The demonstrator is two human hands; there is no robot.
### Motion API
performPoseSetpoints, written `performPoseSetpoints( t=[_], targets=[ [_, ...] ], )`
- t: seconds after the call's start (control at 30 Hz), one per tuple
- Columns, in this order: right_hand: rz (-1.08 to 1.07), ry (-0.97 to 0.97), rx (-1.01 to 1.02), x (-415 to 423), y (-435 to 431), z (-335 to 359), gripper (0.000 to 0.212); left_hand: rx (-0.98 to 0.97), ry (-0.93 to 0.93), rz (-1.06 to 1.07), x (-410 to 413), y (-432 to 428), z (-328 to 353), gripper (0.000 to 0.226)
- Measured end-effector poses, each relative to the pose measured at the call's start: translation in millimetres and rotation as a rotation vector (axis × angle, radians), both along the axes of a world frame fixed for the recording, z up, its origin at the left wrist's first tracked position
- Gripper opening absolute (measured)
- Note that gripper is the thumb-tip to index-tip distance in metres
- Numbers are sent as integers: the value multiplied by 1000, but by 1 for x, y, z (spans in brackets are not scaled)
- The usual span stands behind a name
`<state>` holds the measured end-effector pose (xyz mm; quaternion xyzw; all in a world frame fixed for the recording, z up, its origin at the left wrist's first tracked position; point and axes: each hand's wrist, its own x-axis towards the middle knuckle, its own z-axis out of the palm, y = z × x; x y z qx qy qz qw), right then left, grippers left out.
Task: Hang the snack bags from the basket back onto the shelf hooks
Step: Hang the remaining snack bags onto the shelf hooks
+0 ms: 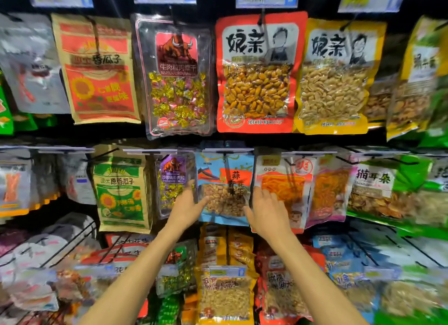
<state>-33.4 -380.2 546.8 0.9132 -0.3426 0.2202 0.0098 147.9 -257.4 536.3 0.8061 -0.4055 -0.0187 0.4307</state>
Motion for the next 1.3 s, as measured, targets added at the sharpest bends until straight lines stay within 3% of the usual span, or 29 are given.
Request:
performPoseSetpoints(
  t=[0.1,0.27,0.43,0.63,1.0,1.3],
  targets=[
    [57,-211,283,11,-9,-6,57,-104,140,-46,3,-8,0,66],
    [105,-465,564,25,-10,-11,39,-106,223,-51,19,-15,-15,60],
    [82,-607,734,45,-8,-11,35,-125,222,-73,36,-27,-17,23],
    [-70,-593,662,63,-15,-19,40,-133,298,-71,44,-32,-22,44],
    [-124,-542,648,75,-26,-17,50,-129,264,-69,49,-37,-14,42],
    [-115,-337,591,56,-19,-6,49,-20,157,-86,49,-26,-9,33]
  ],
)
